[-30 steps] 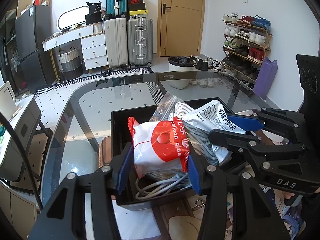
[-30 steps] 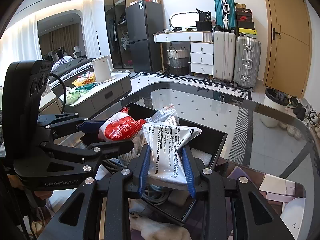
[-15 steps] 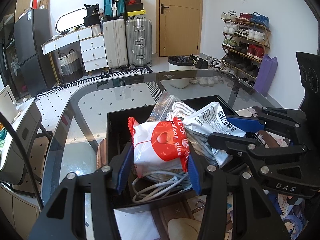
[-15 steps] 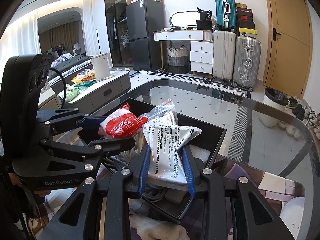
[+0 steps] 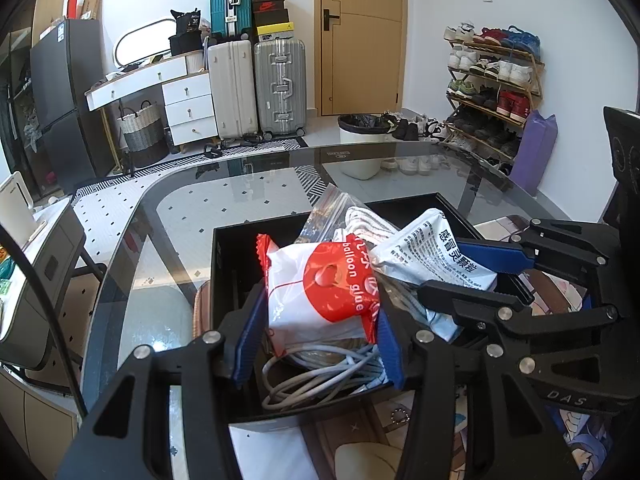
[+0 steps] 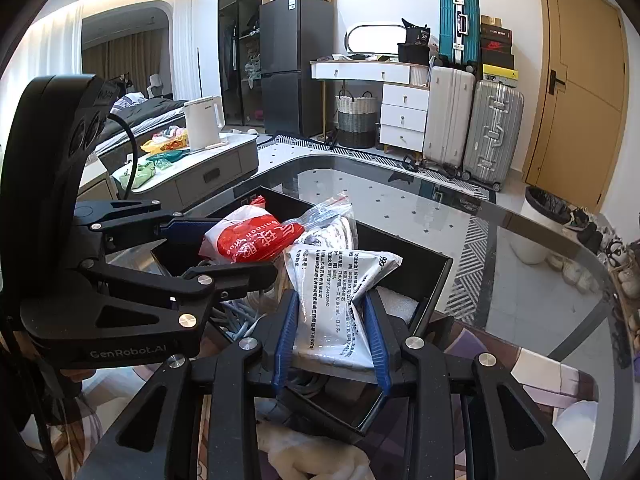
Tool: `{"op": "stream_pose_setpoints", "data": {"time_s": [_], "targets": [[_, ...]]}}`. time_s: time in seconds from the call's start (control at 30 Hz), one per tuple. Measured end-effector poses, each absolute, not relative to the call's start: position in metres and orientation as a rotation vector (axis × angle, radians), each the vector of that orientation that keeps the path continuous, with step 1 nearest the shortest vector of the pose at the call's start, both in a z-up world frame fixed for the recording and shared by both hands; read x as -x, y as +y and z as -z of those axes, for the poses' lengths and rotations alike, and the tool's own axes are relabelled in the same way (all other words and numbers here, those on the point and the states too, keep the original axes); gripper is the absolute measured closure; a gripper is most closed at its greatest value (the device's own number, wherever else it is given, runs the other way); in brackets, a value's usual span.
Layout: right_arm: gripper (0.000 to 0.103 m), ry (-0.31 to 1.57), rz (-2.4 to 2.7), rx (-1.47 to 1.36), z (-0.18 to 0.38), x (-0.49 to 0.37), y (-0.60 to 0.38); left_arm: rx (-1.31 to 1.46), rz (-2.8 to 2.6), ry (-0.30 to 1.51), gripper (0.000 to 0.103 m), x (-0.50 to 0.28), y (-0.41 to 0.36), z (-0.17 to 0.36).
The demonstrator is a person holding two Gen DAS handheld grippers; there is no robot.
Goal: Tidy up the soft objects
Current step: 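Open both grippers to release the glue bag and packet into the box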
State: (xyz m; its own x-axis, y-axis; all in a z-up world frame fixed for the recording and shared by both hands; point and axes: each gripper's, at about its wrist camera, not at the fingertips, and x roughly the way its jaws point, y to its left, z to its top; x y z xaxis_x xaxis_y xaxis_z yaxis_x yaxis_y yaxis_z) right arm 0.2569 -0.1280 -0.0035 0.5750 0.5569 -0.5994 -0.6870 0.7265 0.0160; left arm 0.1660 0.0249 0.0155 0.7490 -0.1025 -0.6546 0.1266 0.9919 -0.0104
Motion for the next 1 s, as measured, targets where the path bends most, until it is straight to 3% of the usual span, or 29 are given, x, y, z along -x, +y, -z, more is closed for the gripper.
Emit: {"op": "stream_pose_setpoints", "data": {"time_s": [0.2, 0.47, 0.53, 0.67, 0.73, 0.8, 1.0], "targets": [[0.070, 0.613, -0.733, 0.250, 0.002, -0.254, -0.128, -0.036, 0.124, 0.713, 0.052, -0.167, 0.025, -0.015], [0.055, 0.590, -0.707, 0.266, -0.003, -0.251, -0.136, -0.039, 0.115, 0.718, 0.047, -0.171, 0.024, -0.016], [0.054, 0.583, -0.697, 0.264, -0.005, -0.249, -0.139, -0.028, 0.132, 0.721, 0.036, -0.172, 0.022, -0.017], [0.038, 0.570, -0.681, 0.253, -0.011, -0.247, -0.147, -0.037, 0.140, 0.721, 0.031, -0.170, 0.019, -0.019], [0.036, 0.567, -0.675, 0.251, -0.014, -0.246, -0.151, -0.030, 0.147, 0.713, 0.023, -0.167, 0.019, -0.020], [0.032, 0.567, -0.672, 0.251, -0.015, -0.245, -0.153, -0.020, 0.153, 0.707, 0.022, -0.165, 0.019, -0.022], [0.013, 0.564, -0.664, 0.229, -0.020, -0.241, -0.159, -0.019, 0.116, 0.695, 0.004, -0.158, 0.021, -0.028]]}}
